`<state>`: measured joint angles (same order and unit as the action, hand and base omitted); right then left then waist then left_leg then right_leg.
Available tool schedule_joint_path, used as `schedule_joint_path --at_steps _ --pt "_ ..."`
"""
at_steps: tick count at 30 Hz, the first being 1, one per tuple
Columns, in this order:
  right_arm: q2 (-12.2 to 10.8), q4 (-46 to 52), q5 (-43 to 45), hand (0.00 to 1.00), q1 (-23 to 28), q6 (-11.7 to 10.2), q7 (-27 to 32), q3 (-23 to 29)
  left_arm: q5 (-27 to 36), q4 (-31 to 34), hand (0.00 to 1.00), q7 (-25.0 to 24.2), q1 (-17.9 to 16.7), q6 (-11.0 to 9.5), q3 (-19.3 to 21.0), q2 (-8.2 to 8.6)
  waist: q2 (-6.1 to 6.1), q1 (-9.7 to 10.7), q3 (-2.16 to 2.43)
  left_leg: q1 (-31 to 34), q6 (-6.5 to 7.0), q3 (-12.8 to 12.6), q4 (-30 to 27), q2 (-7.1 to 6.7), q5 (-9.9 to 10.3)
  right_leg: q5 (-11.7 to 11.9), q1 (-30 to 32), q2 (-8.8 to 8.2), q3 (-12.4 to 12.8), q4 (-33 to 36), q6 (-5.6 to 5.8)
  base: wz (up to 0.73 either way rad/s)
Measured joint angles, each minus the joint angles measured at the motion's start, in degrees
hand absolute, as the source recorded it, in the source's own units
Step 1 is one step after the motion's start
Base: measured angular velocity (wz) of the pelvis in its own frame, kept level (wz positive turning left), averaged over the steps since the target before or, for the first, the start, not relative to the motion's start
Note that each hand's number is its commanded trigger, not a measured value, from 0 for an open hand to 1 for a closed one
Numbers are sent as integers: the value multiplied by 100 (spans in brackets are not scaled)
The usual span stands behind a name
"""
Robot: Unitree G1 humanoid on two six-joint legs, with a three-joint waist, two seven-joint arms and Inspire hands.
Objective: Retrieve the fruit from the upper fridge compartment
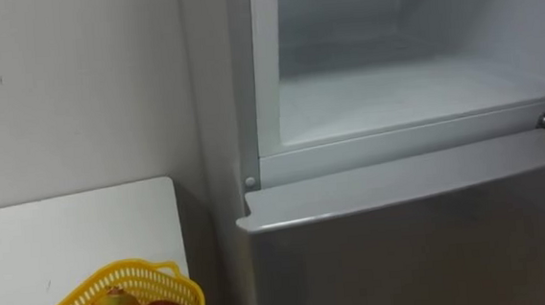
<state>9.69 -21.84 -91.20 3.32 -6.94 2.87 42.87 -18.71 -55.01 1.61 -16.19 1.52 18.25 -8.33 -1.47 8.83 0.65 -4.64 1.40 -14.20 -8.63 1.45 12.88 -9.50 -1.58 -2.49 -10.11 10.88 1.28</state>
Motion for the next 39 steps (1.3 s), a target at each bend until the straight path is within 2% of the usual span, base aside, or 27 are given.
schedule_joint_path --at_steps 4,12,23,35,39 --pt "165 381 1 0 5 -50 -357 -65 4 -76 0 1 -28 -127 -2 0 -18 -2 -1 -1 0 2 -7 -4 0 0 -6 -7 -4 5 0 0" --pt "396 1177 34 0 -1 -65 -515 -91 8 -253 0 2 -28 -181 -2 -4 -50 -1 -9 -7 0 6 -17 2 0 0 7 -11 -23 57 0 0" --pt "404 1255 371 0 -6 -75 -465 -92 63 -285 0 -1 -181 -193 -1 1 -57 33 -11 -3 1 0 -24 4 0 0 10 -22 -88 75 0 0" --pt "404 1538 884 0 -5 -126 99 -98 65 -355 0 19 -227 -244 7 -8 -53 46 -12 1 12 21 -60 -1 7 0 15 -35 -105 101 0 0" --pt "405 1584 1072 0 -5 -126 200 -100 65 -447 0 -4 -207 -342 123 -7 -57 51 -13 4 13 9 -68 1 7 0 56 -40 -99 166 0 0"
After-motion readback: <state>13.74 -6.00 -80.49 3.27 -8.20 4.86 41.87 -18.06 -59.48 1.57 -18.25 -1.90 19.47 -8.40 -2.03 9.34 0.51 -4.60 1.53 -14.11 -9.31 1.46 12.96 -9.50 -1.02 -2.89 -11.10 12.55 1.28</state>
